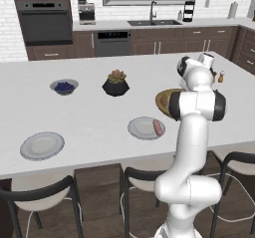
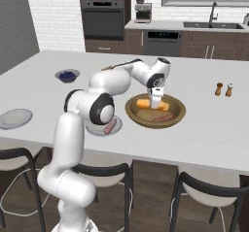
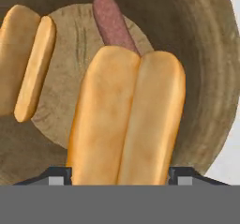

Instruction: Place one bun and one sausage from the bowl on each plate.

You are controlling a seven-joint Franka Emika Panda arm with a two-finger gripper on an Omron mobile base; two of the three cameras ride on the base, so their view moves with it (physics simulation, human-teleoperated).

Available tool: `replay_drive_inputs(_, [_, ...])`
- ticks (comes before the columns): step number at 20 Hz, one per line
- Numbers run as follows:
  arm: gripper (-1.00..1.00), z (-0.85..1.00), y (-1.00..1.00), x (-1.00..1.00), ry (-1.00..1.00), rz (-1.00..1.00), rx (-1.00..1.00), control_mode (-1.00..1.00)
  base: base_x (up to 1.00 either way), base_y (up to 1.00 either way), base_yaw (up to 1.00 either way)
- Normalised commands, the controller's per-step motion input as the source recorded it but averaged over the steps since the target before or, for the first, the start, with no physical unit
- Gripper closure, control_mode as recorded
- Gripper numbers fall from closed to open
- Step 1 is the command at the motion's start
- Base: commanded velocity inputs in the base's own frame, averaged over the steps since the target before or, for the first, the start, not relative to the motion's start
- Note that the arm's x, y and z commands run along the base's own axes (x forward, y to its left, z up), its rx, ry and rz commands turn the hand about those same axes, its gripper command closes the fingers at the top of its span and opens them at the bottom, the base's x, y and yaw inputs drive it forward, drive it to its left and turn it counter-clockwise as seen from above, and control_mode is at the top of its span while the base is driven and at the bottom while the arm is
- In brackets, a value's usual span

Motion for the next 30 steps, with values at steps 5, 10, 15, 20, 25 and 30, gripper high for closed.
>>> replay_drive_inputs(5, [1.0, 0.75, 0.74, -0.52, 0.0, 0.43, 0.0, -1.0, 0.0, 0.0, 0.0])
replay_drive_inputs(10, [1.0, 0.33, 0.91, -0.1, 0.0, 0.59, 0.0, -1.0, 0.0, 0.0, 0.0])
replay_drive_inputs(15, [1.0, 0.01, 1.0, -0.05, 0.04, 0.62, 0.0, -1.0, 0.0, 0.0, 0.0])
replay_drive_inputs(20, [1.0, -0.09, 0.8, 0.0, 0.01, 0.49, 0.0, -1.0, 0.0, 0.0, 0.0])
replay_drive_inputs(25, [1.0, -0.41, 0.49, -0.01, 0.0, 0.23, 0.0, -1.0, 0.0, 0.0, 0.0])
replay_drive_inputs(30, [1.0, -0.55, 0.22, 0.04, -0.01, 0.25, 0.0, -1.0, 0.0, 0.0, 0.0])
